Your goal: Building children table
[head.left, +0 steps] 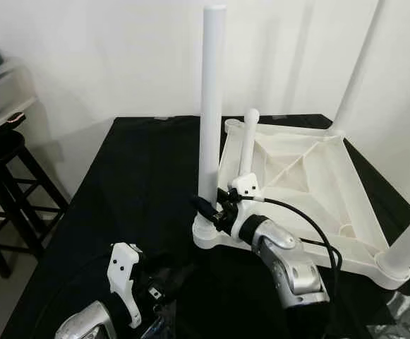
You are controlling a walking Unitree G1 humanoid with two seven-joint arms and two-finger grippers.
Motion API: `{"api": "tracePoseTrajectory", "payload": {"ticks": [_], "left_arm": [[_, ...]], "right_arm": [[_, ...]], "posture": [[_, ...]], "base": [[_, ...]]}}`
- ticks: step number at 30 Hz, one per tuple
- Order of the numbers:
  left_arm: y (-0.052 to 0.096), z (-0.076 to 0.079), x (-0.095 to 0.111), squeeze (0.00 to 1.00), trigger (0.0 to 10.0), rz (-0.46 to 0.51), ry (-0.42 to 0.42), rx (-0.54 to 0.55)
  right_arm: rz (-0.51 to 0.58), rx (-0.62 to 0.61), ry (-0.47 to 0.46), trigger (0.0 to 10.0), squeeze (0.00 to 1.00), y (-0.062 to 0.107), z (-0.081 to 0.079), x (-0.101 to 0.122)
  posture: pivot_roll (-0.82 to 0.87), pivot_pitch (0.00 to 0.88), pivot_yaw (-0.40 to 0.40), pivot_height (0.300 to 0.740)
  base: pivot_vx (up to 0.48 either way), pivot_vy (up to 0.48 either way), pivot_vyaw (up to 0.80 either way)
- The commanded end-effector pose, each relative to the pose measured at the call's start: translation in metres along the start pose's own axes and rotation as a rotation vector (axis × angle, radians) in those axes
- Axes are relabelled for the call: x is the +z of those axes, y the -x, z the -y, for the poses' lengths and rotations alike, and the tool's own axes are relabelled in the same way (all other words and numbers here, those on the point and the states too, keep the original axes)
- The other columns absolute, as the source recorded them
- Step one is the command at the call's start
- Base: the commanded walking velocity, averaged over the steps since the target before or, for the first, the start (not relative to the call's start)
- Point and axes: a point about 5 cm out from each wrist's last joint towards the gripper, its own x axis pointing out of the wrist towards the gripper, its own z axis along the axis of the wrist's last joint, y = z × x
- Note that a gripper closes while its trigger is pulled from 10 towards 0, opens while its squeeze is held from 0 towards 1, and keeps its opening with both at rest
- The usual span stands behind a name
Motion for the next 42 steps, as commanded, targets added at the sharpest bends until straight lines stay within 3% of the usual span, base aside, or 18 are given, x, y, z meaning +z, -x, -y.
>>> {"api": "tracePoseTrajectory", "payload": {"ticks": [1, 2, 4, 5, 8, 11, 12, 13, 16, 17, 23, 24, 32, 39, 40, 41, 42], "left_arm": [[0.002, -0.003, -0.002, 0.00, 10.0, -0.021, 0.005, 0.008], [0.002, -0.003, -0.003, 0.00, 10.0, -0.023, 0.007, 0.005], [0.002, -0.003, -0.003, 0.00, 10.0, -0.023, 0.007, 0.005], [0.002, -0.004, -0.003, 0.00, 10.0, -0.026, 0.010, 0.001], [0.000, -0.004, -0.003, 0.00, 10.0, -0.027, 0.017, -0.005], [-0.001, -0.004, -0.003, 0.00, 10.0, -0.027, 0.017, -0.005], [-0.001, -0.005, -0.002, 0.00, 10.0, -0.026, 0.016, -0.004], [-0.002, -0.005, -0.002, 0.00, 10.0, -0.025, 0.013, -0.001], [-0.003, -0.005, -0.002, 0.00, 10.0, -0.025, 0.010, 0.001], [-0.004, -0.006, -0.002, 0.00, 10.0, -0.024, 0.006, 0.005], [-0.005, -0.008, -0.003, 0.00, 10.0, -0.025, -0.001, 0.011], [-0.006, -0.008, -0.003, 0.00, 10.0, -0.026, -0.005, 0.015], [-0.009, -0.012, -0.002, 0.00, 10.0, -0.023, -0.017, 0.025], [-0.008, -0.013, -0.002, 0.00, 10.0, -0.022, -0.015, 0.023], [-0.008, -0.013, -0.001, 0.00, 10.0, -0.022, -0.016, 0.024], [-0.008, -0.013, -0.001, 0.00, 10.0, -0.022, -0.016, 0.024], [-0.006, -0.013, -0.001, 0.00, 10.0, -0.020, -0.017, 0.028]], "right_arm": [[-0.184, -0.035, -0.121, 10.0, 0.00, 0.008, 0.005, -0.038], [-0.192, 0.005, -0.144, 10.0, 0.48, 0.007, 0.004, -0.036], [-0.192, 0.005, -0.144, 10.0, 0.48, 0.007, 0.004, -0.036], [-0.185, 0.072, -0.147, 10.0, 1.00, 0.006, 0.001, -0.032], [-0.117, 0.351, -0.069, 10.0, 1.00, 0.001, -0.002, -0.001], [-0.106, 0.413, -0.029, 10.0, 1.00, 0.001, 0.003, 0.006], [-0.103, 0.447, 0.008, 10.0, 0.68, 0.000, 0.009, 0.011], [-0.112, 0.497, 0.050, 10.0, 0.00, 0.000, 0.017, 0.015], [-0.122, 0.536, 0.073, 10.0, 0.00, -0.001, 0.024, 0.018], [-0.132, 0.586, 0.073, 10.0, 0.00, -0.007, 0.035, 0.028], [-0.140, 0.595, 0.048, 10.0, 0.00, -0.014, 0.042, 0.036], [-0.134, 0.602, 0.038, 0.0, 0.00, -0.016, 0.043, 0.039], [-0.133, 0.631, 0.045, 0.0, 0.00, -0.015, 0.048, 0.039], [-0.120, 0.484, 0.043, 0.0, 0.00, -0.010, 0.056, 0.026], [-0.125, 0.365, 0.035, 0.0, 0.00, -0.011, 0.055, 0.019], [-0.125, 0.365, 0.035, 0.0, 0.00, -0.011, 0.055, 0.019], [-0.086, 0.042, -0.050, 0.0, 0.00, -0.016, 0.050, 0.007]], "posture": [[0.00, 0.024, 0.022, 0.740], [0.00, 0.023, 0.023, 0.740], [0.00, 0.023, 0.023, 0.740], [0.00, 0.020, 0.026, 0.740], [0.00, 0.012, 0.031, 0.740], [0.01, 0.007, 0.030, 0.740], [0.01, 0.006, 0.029, 0.740], [0.01, 0.002, 0.025, 0.740], [0.02, 0.001, 0.021, 0.740], [0.02, 0.000, 0.013, 0.740], [0.03, 0.000, 0.010, 0.740], [0.03, 0.000, 0.007, 0.740], [0.02, 0.000, 0.011, 0.740], [0.00, 0.000, 0.017, 0.740], [0.00, 0.000, 0.012, 0.740], [0.00, 0.000, 0.012, 0.740], [-0.01, 0.005, 0.011, 0.740]], "base": [[0.000, 0.000, 0.00], [0.000, 0.000, 0.00], [0.000, 0.000, 0.00], [0.000, 0.000, 0.00], [0.000, 0.000, 0.00], [0.000, 0.000, 0.00], [0.000, 0.000, 0.00], [0.000, 0.000, 0.00], [0.000, 0.000, 0.00], [0.000, 0.000, 0.00], [0.000, 0.000, 0.00], [0.000, 0.000, 0.00], [0.000, 0.000, 0.00], [0.000, 0.000, 0.00], [0.000, 0.000, 0.00], [0.000, 0.000, 0.00], [0.000, 0.000, 0.00]]}}
